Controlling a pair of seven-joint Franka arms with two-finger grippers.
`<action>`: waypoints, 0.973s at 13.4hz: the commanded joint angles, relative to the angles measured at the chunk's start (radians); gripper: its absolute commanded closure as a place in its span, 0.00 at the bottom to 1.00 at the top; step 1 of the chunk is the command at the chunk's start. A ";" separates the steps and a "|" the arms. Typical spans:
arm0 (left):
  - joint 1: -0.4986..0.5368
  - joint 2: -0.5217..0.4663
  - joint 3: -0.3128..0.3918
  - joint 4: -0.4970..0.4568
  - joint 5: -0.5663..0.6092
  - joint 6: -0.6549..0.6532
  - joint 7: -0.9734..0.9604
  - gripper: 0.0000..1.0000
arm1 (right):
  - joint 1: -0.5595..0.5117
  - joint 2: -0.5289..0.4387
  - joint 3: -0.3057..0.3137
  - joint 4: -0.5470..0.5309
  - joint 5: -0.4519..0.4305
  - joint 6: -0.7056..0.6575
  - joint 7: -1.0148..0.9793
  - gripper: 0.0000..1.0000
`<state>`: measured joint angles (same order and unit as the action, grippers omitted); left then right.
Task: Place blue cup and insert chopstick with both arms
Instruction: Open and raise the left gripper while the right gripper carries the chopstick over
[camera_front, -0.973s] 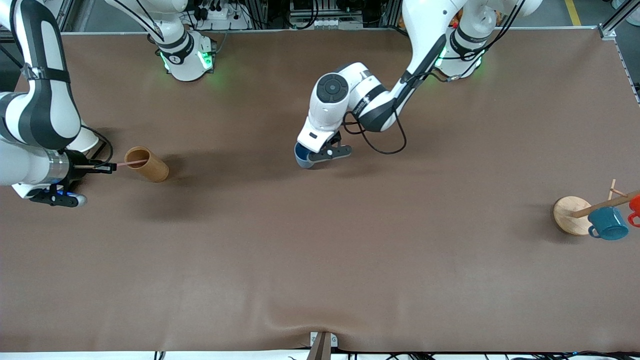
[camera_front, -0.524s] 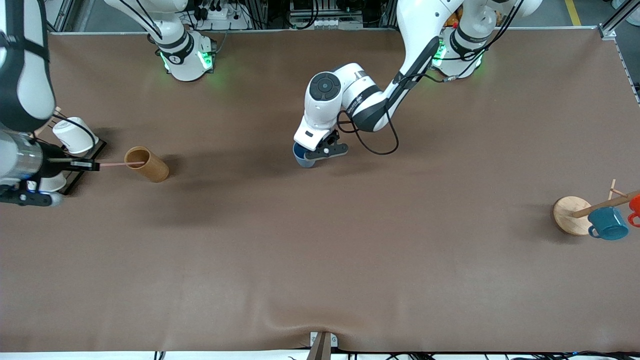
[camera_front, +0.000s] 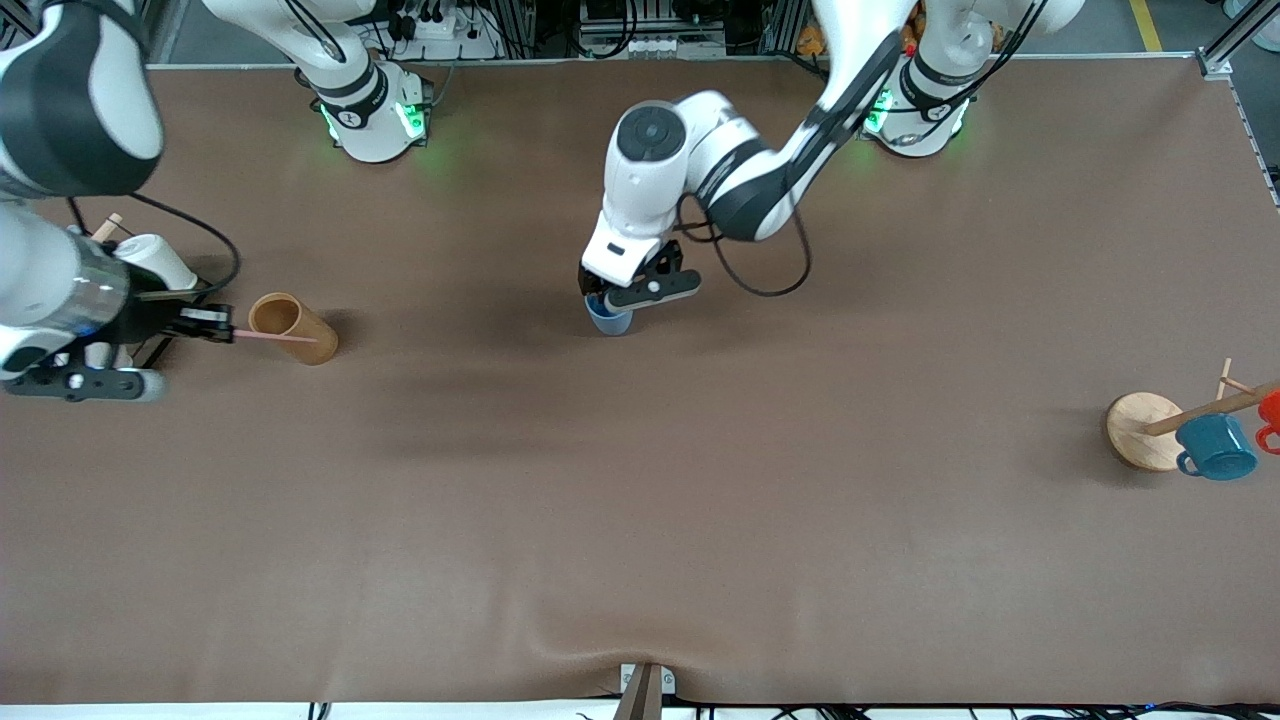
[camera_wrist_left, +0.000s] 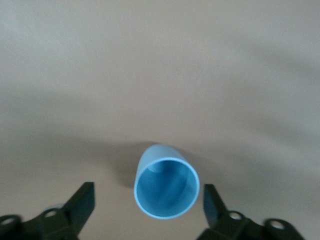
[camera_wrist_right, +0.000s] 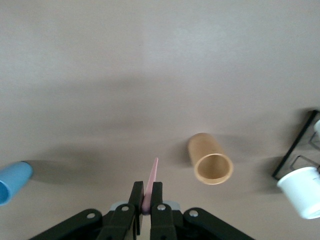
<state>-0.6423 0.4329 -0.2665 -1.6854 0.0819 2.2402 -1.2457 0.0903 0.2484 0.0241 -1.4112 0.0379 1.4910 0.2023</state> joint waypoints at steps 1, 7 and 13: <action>0.070 -0.135 0.000 -0.020 0.027 -0.086 -0.005 0.00 | 0.067 0.037 -0.004 0.032 0.087 0.011 0.179 1.00; 0.252 -0.286 -0.003 -0.019 0.013 -0.201 0.202 0.00 | 0.314 0.098 -0.003 0.024 0.185 0.172 0.680 1.00; 0.395 -0.303 -0.003 0.062 0.012 -0.395 0.457 0.00 | 0.468 0.138 0.005 0.008 0.172 0.230 0.873 1.00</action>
<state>-0.2908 0.1349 -0.2588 -1.6524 0.0860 1.9038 -0.8584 0.5457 0.3836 0.0359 -1.4111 0.2033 1.7338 1.0411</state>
